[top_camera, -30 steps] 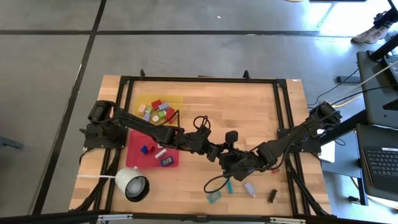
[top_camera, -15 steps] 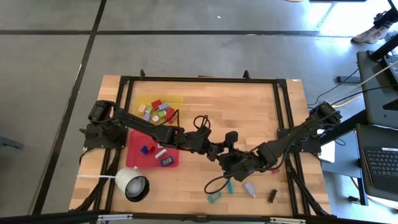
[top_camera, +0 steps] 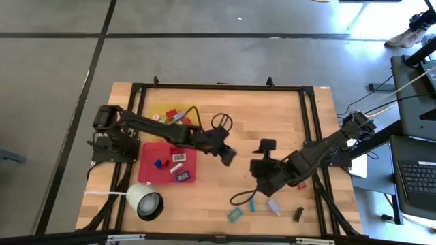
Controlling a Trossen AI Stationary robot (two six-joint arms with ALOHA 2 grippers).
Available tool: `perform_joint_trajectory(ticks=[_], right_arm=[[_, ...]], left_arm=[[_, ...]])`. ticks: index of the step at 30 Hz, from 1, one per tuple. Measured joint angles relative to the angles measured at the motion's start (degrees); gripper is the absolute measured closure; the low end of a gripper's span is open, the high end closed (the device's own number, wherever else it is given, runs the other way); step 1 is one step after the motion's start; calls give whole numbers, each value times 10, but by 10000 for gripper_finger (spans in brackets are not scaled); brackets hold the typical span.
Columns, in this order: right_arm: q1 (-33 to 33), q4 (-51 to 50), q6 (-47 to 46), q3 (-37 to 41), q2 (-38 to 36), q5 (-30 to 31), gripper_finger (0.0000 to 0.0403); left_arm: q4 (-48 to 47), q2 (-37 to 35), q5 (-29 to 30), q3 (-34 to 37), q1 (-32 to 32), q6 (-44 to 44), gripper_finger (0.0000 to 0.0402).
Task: Pick & Place Office items
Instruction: Put the violet charger adapter into the yellow bin
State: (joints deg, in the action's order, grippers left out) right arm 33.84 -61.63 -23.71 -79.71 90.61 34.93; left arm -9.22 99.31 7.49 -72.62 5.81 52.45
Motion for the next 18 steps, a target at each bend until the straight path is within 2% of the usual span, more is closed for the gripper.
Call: perform_joint_trajectory(ticks=[3, 9, 13, 15, 18], right_arm=[[13, -50, -53, -3, 0, 1, 82], [53, -99, -141, 2, 0, 0, 91], [82, -104, -188, 17, 0, -1, 92], [95, -105, -211, 25, 0, -1, 92], [113, -107, -247, 41, 0, -2, 92]], left_arm=[[-127, -34, 28, 0, -29, -37, 262], [-337, -106, 175, 0, -80, -44, 262], [-454, -121, 232, 2, -119, -55, 261], [-484, -118, 243, 22, -138, -20, 261], [-476, -114, 194, 70, -163, 1, 260]])
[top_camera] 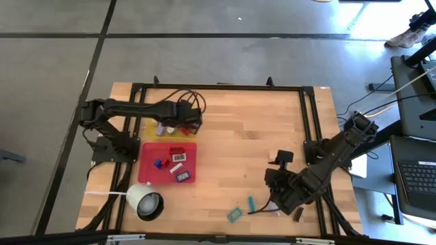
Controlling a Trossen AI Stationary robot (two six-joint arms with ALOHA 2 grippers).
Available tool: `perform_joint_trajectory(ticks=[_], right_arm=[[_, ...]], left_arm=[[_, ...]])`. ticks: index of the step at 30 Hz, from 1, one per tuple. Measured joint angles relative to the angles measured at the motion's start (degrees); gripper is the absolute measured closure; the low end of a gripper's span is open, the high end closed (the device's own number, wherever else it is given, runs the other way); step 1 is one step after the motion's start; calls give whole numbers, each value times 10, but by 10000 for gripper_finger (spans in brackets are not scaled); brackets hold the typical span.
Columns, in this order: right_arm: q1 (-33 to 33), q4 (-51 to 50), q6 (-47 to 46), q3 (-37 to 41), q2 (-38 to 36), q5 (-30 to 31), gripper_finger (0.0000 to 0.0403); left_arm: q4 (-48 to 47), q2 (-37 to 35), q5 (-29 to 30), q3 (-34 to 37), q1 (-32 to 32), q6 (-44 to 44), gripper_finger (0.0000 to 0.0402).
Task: Pick & Place Office items
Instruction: Put the violet charger adapter into the yellow bin
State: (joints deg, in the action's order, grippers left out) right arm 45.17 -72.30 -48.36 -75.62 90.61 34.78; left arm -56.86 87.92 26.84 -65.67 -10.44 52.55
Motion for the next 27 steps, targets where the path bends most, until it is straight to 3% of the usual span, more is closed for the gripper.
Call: perform_joint_trajectory(ticks=[6, 15, 21, 27], right_arm=[[29, 1, -64, 31, 0, -39, 92], [57, 1, -159, 78, 0, -73, 92], [69, 5, -234, 99, 0, -113, 92], [82, 8, -282, 105, 0, -174, 92]], left_arm=[[-10, -3, -22, 74, -28, 31, 259], [59, -3, -70, 144, -36, 32, 259], [68, -3, -74, 149, -25, 36, 251], [68, -3, -74, 149, -24, 37, 219]])
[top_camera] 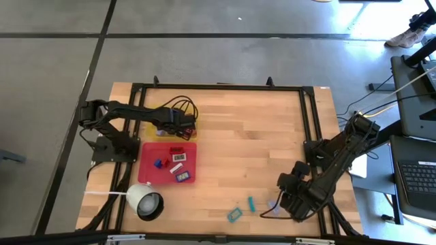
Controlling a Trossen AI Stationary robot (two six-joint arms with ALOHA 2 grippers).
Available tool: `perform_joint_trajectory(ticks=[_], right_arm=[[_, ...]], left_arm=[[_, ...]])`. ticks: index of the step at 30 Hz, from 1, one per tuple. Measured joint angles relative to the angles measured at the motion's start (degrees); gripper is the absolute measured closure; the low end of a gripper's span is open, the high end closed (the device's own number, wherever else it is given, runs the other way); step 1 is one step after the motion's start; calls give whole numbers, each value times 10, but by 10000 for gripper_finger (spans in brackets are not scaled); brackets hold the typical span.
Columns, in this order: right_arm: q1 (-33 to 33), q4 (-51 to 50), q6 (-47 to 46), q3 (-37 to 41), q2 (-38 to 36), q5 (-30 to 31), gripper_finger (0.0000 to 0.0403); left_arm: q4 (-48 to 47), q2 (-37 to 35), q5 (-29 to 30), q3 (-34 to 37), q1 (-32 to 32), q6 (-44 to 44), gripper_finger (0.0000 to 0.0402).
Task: Pick & Place Office items
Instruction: Put the violet charger adapter into the yellow bin, then put the blue charger adapter into the yellow bin
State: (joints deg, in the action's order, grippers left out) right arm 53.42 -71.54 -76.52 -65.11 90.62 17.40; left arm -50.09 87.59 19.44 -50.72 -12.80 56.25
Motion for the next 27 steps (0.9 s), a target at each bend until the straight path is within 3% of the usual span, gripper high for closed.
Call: perform_joint_trajectory(ticks=[9, 17, 21, 27], right_arm=[[3, 66, -138, 0, 5, 0, 91], [3, 152, -190, 0, 27, -16, 91], [2, 164, -211, 0, 42, -28, 91], [1, 193, -221, 0, 67, -59, 91]], left_arm=[[-12, 0, -47, -4, -1, -25, 172], [-63, 0, -54, -55, 0, -65, 168], [-82, -2, -39, -83, 6, -66, 176], [-80, -21, 42, -120, 59, -39, 190]])
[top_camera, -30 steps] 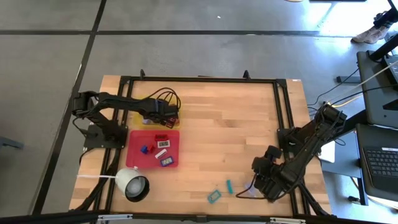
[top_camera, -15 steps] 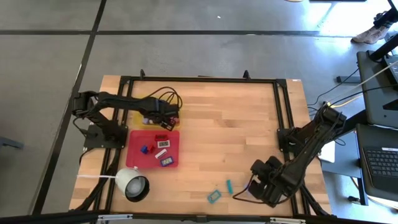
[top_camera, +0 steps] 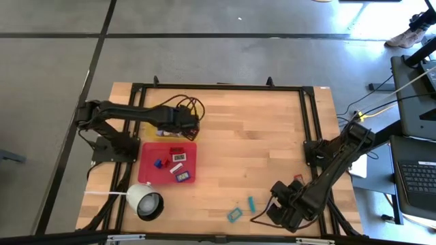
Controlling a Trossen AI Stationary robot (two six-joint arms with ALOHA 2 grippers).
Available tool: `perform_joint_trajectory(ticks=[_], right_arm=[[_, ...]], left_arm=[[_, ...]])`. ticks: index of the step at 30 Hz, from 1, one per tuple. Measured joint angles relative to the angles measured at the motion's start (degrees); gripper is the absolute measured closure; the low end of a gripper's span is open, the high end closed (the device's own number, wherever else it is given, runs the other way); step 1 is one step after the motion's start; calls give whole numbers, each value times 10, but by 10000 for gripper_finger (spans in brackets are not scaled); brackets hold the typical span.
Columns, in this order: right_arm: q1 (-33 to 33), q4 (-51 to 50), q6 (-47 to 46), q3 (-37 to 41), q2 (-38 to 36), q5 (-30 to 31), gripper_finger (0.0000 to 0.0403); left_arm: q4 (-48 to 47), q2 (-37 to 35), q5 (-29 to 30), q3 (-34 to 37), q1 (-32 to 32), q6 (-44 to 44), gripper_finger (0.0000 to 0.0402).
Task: Pick & Place Office items
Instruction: Put the blue charger adapter into the yellow bin
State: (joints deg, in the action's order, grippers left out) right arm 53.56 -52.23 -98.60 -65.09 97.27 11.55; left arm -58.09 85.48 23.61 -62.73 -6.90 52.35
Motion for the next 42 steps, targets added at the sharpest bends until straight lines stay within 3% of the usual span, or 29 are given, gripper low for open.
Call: perform_joint_trajectory(ticks=[7, 13, 20, 23, 26, 30, 38, 42], right_arm=[[0, 45, 1, 0, 40, -4, 91], [0, 47, 17, 0, 81, -12, 100], [0, 48, 30, 0, 94, -15, 183], [1, 49, 33, 0, 94, -15, 236], [2, 50, 54, 0, 94, -11, 286], [1, 51, 99, 0, 94, 41, 287], [-26, 65, 169, 0, 92, 242, 287], [-50, 127, 289, 0, 92, 316, 287]], left_arm=[[70, -35, 133, -37, 128, 34, 203], [192, -40, 255, -38, 262, -6, 208], [295, 6, 452, -33, 375, -7, 210], [324, 24, 497, -33, 392, -7, 209], [348, 34, 503, -33, 397, -6, 208], [380, 51, 485, -33, 397, -7, 209], [434, 103, 373, -33, 397, -111, 210], [493, 130, 334, -33, 397, -239, 210]])
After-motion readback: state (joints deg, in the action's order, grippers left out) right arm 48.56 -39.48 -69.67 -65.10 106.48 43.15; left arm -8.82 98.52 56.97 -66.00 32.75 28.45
